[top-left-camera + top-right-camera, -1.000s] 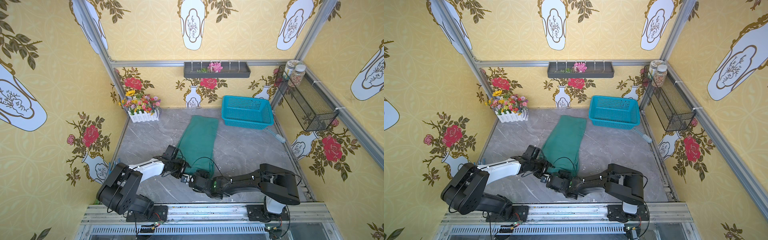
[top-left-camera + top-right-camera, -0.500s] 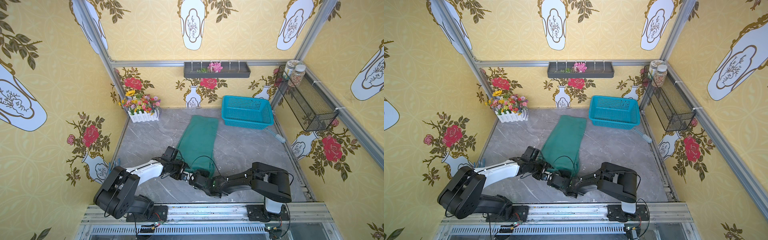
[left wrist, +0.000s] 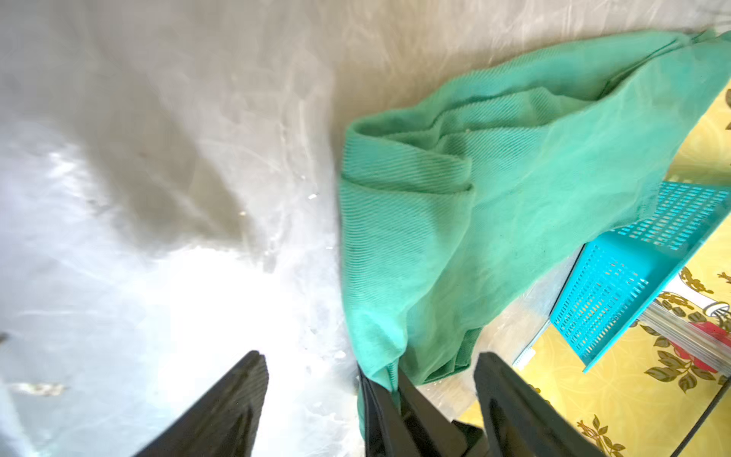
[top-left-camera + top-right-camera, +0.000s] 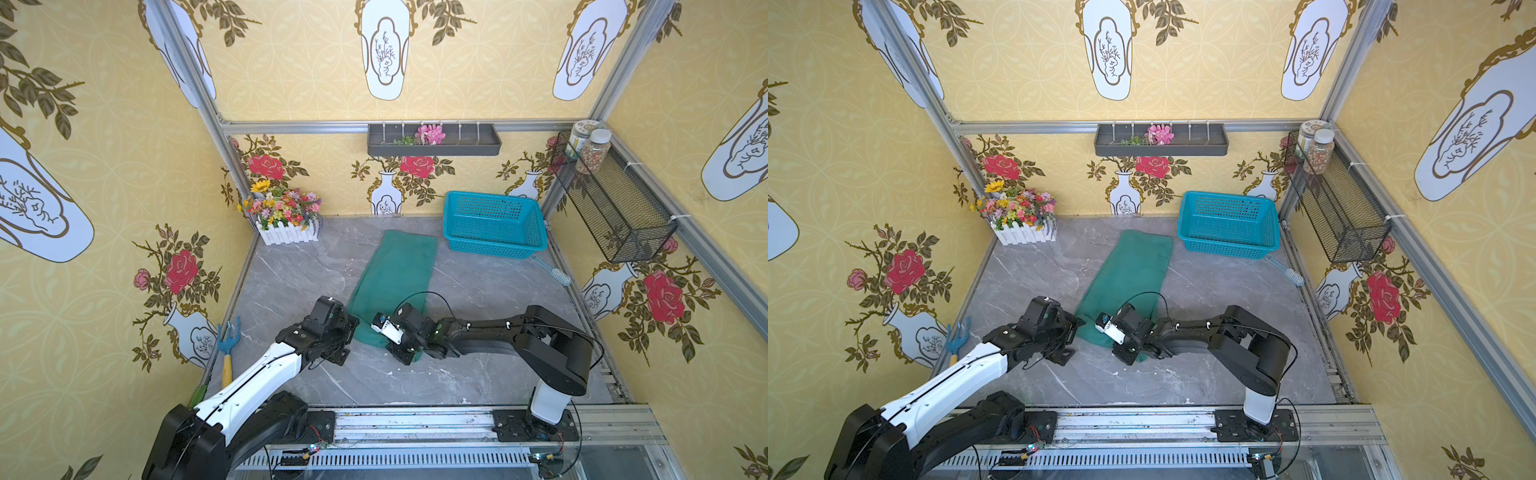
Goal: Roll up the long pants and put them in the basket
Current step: Roll the long pant at the center of the board.
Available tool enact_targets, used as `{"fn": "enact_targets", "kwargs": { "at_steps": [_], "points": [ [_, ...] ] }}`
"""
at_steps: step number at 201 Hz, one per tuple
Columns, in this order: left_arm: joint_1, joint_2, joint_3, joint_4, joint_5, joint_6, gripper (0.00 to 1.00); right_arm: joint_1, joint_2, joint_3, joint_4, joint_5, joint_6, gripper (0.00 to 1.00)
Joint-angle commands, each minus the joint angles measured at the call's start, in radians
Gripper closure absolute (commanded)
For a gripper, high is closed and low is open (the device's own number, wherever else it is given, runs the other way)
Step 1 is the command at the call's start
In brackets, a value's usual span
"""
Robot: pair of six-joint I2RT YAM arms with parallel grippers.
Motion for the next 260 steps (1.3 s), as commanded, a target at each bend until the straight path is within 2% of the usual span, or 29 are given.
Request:
{"fn": "enact_targets", "kwargs": {
  "at_steps": [1,33,88,110,133,164,204,225,238,250,260],
  "points": [
    [-0.002,-0.062,-0.057,0.036,0.03,0.039,0.12,-0.057,0.01,-0.002,-0.046,-0.279,0.125,1.0],
    [-0.012,-0.056,-0.122,0.168,0.105,0.05,0.12,-0.138,0.057,0.015,0.001,-0.457,0.208,1.0],
    [-0.015,0.114,-0.114,0.349,0.149,0.088,0.13,-0.185,0.115,0.058,0.012,-0.581,0.248,1.0],
    [-0.016,0.196,-0.117,0.404,0.168,0.078,0.2,-0.197,0.132,0.071,0.013,-0.61,0.263,1.0],
    [-0.014,0.268,-0.099,0.442,0.164,0.08,0.32,-0.203,0.146,0.076,0.017,-0.633,0.273,1.0],
    [-0.011,0.362,-0.045,0.434,0.144,0.126,0.38,-0.207,0.159,0.08,0.019,-0.665,0.28,1.0],
    [0.001,0.437,-0.013,0.402,0.168,0.162,0.65,-0.224,0.157,0.084,0.015,-0.644,0.281,0.99],
    [0.001,0.462,0.002,0.369,0.174,0.178,0.76,-0.225,0.138,0.088,-0.008,-0.591,0.268,0.9],
    [0.001,0.479,0.011,0.36,0.184,0.184,0.84,-0.221,0.115,0.086,-0.016,-0.532,0.267,0.75],
    [0.001,0.495,0.021,0.347,0.192,0.189,0.91,-0.209,0.073,0.072,-0.018,-0.439,0.267,0.54],
    [0.001,0.507,0.029,0.338,0.2,0.193,0.98,-0.191,0.032,0.055,-0.012,-0.347,0.259,0.46]
  ]
}}
